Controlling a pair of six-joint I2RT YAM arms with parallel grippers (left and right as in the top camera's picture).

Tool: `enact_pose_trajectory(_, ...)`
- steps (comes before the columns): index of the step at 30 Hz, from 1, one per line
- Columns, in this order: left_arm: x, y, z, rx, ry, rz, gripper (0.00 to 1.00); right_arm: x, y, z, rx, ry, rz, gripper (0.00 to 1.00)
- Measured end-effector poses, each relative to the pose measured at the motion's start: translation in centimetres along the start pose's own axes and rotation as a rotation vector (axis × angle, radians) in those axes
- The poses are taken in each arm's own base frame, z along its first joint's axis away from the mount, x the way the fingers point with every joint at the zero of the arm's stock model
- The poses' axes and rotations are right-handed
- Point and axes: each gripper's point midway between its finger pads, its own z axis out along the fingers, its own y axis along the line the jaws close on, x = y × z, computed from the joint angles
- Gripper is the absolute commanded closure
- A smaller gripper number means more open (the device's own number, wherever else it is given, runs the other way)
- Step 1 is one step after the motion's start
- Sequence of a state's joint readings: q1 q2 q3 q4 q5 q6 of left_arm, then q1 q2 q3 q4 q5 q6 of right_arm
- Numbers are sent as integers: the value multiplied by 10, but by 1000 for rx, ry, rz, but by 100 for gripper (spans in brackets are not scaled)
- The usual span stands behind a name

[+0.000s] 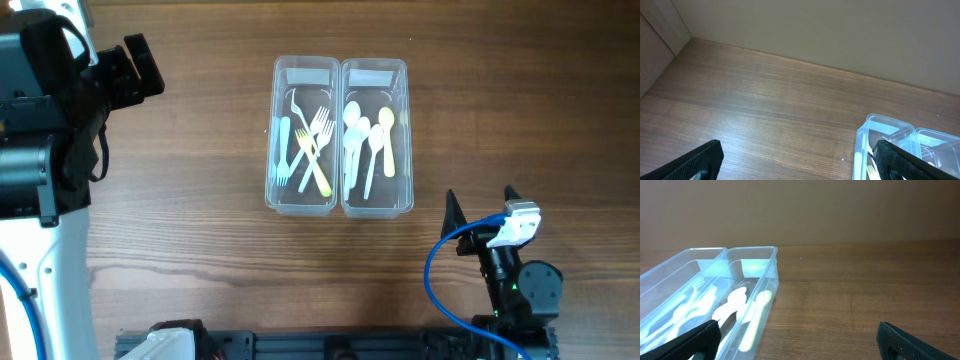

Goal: Pack container

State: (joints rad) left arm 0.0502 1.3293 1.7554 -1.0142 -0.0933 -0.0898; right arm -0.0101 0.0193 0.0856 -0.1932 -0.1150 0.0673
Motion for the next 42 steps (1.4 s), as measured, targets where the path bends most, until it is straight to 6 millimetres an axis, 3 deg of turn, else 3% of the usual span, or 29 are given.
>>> enact_pose_trajectory(7, 8, 1, -1, -3, 31, 3, 0, 0, 0, 0, 0, 0, 0, 0)
enact_pose_trajectory(9, 12, 2, -11, -3, 38, 3, 0, 0, 0, 0, 0, 0, 0, 0)
enact_pose_trajectory(14, -10, 8, -96, 26, -276, -27, 0, 0, 0, 0, 0, 0, 0, 0)
enact_pose_trajectory(15, -7, 9, -108, 32, -340, -33, 0, 0, 0, 0, 0, -2, 0, 0)
enact_pose_trajectory(17, 3, 11, -112, 40, -416, -44, 0, 0, 0, 0, 0, -1, 0, 0)
enact_pose_trajectory(21, 52, 11, -72, 52, -439, -88, 0, 0, 0, 0, 0, -3, 0, 0)
enact_pose_trajectory(24, 104, 12, -37, 68, -453, -139, 0, 0, 0, 0, 0, -3, 0, 0)
enact_pose_trajectory(28, 136, 13, -17, 84, -502, -176, 0, 0, 0, 0, 0, -3, 0, 0)
enact_pose_trajectory(32, 186, 15, 4, 100, -458, -251, 0, 0, 0, 0, 0, -3, 0, 0)
enact_pose_trajectory(42, 232, 18, 14, 119, -511, -287, 0, -1, 0, 0, 0, -4, 0, 0)
